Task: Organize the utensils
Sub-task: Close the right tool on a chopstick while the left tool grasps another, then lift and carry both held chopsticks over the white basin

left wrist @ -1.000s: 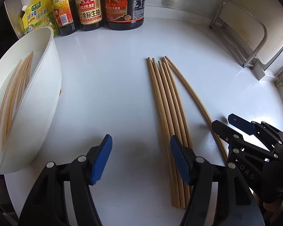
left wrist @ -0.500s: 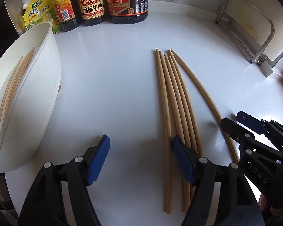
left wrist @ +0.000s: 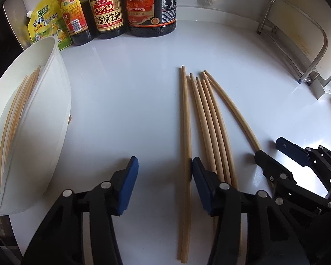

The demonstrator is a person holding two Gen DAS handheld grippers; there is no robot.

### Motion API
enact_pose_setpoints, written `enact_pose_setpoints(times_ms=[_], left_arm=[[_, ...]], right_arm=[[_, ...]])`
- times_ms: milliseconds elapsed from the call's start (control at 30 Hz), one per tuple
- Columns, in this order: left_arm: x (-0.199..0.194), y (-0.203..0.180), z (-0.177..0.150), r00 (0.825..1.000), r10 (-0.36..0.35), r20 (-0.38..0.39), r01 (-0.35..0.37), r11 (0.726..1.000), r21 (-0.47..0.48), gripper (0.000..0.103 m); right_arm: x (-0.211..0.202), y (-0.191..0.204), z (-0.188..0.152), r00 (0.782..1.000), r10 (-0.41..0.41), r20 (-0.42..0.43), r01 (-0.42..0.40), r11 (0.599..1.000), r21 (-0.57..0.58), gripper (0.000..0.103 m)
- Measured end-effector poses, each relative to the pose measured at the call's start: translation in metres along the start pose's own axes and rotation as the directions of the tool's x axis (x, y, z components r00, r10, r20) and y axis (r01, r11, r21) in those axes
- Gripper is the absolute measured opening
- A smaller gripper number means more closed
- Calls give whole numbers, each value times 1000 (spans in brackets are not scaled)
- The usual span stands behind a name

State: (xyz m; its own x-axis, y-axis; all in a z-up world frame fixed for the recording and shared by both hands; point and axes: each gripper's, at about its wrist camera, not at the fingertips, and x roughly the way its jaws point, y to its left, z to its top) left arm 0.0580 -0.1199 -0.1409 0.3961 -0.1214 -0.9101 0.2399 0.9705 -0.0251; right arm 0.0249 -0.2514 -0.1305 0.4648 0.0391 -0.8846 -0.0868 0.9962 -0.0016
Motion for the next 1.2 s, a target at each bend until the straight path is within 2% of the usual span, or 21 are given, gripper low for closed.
enact_pose_setpoints(times_ms=[67,100,133,167,267,400,733,967,1200], left_arm=[[-2,-2,0,1000,-9,-1,9,1000,8,30],[-2,-3,1,1000,-16,-3,16,1000,14,25],[-2,-4,1,1000,-22,-6,22,1000,20,15],[-2,-5,1,1000,-29,-11,29,999,23,8],[-2,-4,1,999,-40,-19,40,999,30,8],[-4,2,0,998,-43,-41,44,999,25,7],[-38,22,3,999,-46,-27,47,999,25,7],[-81,32,8,998,-57,21,55,996,72,7],[-125,63,22,992,-72,103,64,995,77,7]], right_arm=[[0,1,1,1000,3,-1,-3,1000,-7,32],[0,3,2,1000,3,-2,-3,1000,-12,20],[0,5,2,1000,1,-3,-2,1000,-18,10],[0,6,2,1000,-1,-4,1,1000,-24,7],[0,7,1,1000,6,-8,-6,1000,-14,6],[-2,0,1,998,55,-26,-54,997,60,6],[-41,10,6,993,116,24,-118,982,145,6],[-76,19,14,987,147,71,-159,965,206,6],[-108,49,36,979,151,134,-174,968,180,6]])
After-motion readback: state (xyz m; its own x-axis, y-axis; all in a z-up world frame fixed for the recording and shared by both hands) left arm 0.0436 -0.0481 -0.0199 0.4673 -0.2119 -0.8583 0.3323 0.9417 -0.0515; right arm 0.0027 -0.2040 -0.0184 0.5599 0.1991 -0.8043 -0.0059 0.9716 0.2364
